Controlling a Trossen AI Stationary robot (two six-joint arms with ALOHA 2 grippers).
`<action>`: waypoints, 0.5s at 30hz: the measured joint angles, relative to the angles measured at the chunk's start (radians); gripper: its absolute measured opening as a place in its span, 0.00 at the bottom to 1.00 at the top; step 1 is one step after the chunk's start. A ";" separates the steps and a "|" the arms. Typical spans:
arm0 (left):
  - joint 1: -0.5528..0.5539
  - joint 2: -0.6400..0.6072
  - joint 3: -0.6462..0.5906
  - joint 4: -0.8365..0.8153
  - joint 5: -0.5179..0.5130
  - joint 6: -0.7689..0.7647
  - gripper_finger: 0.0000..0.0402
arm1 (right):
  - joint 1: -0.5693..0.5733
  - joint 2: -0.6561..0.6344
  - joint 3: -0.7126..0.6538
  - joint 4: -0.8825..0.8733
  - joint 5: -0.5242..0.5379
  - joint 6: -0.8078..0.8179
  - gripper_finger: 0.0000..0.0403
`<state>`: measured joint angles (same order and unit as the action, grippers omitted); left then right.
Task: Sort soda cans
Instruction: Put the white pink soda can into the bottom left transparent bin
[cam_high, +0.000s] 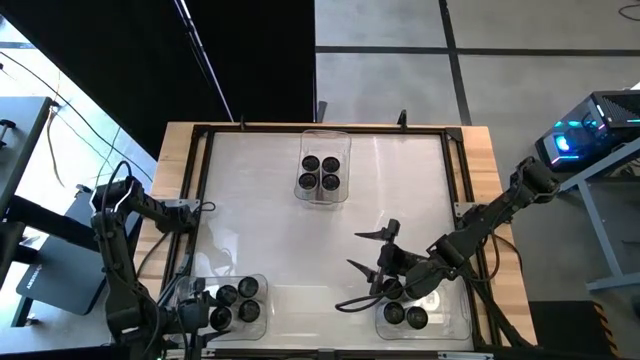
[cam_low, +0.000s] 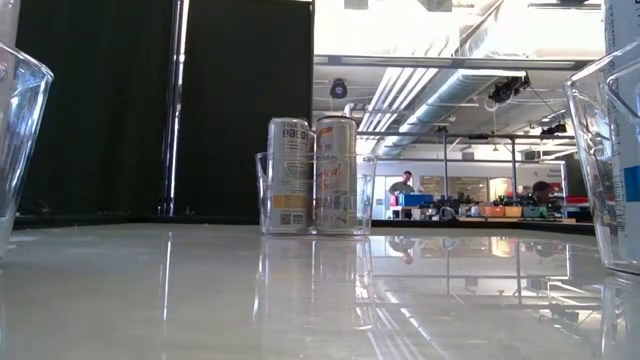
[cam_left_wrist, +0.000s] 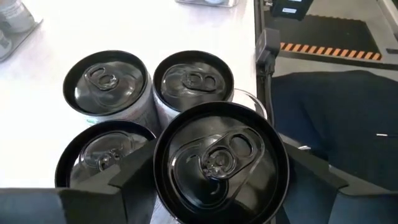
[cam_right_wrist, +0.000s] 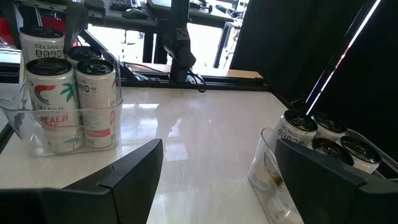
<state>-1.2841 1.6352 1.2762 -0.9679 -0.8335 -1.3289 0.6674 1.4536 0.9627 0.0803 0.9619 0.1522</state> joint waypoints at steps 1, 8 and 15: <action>0.002 0.000 0.000 0.000 0.006 0.001 0.64 | 0.000 0.000 0.000 0.000 0.000 0.000 0.76; 0.003 0.000 0.000 0.001 0.023 0.037 0.64 | 0.000 0.000 0.000 0.000 0.000 0.000 0.76; 0.003 0.001 -0.001 -0.003 0.036 0.043 0.64 | 0.000 0.000 0.000 -0.001 0.000 0.000 0.76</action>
<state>-1.2812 1.6363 1.2751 -0.9708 -0.7980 -1.2859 0.6674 1.4536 0.9627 0.0795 0.9619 0.1520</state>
